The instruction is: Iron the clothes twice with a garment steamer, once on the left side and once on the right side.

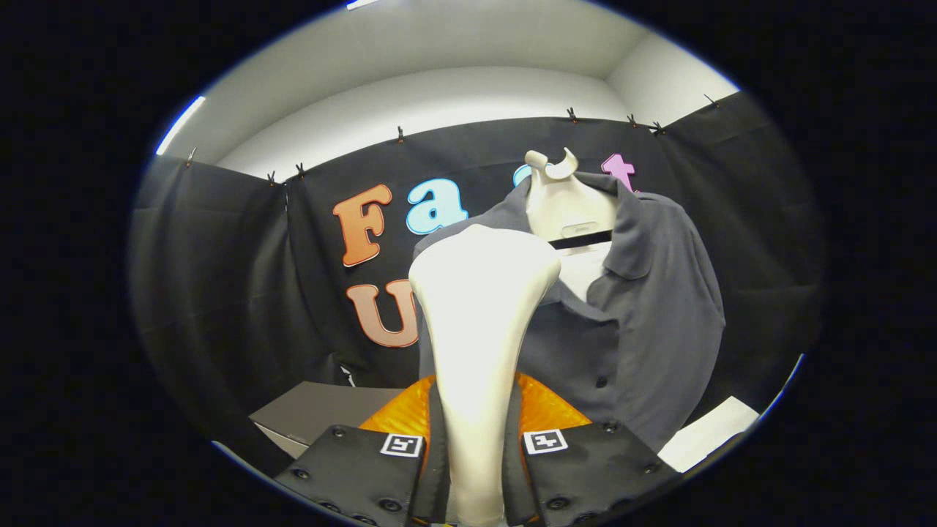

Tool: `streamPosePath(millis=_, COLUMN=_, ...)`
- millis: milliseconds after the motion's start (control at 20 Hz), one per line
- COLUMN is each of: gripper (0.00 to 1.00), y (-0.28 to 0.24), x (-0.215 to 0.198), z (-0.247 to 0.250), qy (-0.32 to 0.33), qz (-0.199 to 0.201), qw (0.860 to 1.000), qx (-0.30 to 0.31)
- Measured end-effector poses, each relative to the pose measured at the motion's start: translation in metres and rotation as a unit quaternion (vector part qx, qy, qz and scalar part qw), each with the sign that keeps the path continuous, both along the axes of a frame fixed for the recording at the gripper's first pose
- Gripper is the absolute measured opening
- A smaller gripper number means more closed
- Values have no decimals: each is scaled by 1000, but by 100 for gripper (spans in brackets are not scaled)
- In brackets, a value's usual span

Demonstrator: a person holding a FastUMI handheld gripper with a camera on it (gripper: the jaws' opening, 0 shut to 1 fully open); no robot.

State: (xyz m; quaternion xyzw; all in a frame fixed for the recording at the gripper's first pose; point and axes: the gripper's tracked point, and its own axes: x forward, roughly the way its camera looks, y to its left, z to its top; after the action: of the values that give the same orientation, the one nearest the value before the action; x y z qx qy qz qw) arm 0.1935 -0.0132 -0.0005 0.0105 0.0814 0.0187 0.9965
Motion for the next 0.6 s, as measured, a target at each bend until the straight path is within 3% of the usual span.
streamPosePath(millis=300, gripper=36, y=-40, x=20, z=4, qy=-4, qz=13, qw=1000, qx=-5)
streamPosePath(millis=600, gripper=36, y=-49, x=50, z=-32, qy=15, qz=20, qw=1000, qx=1)
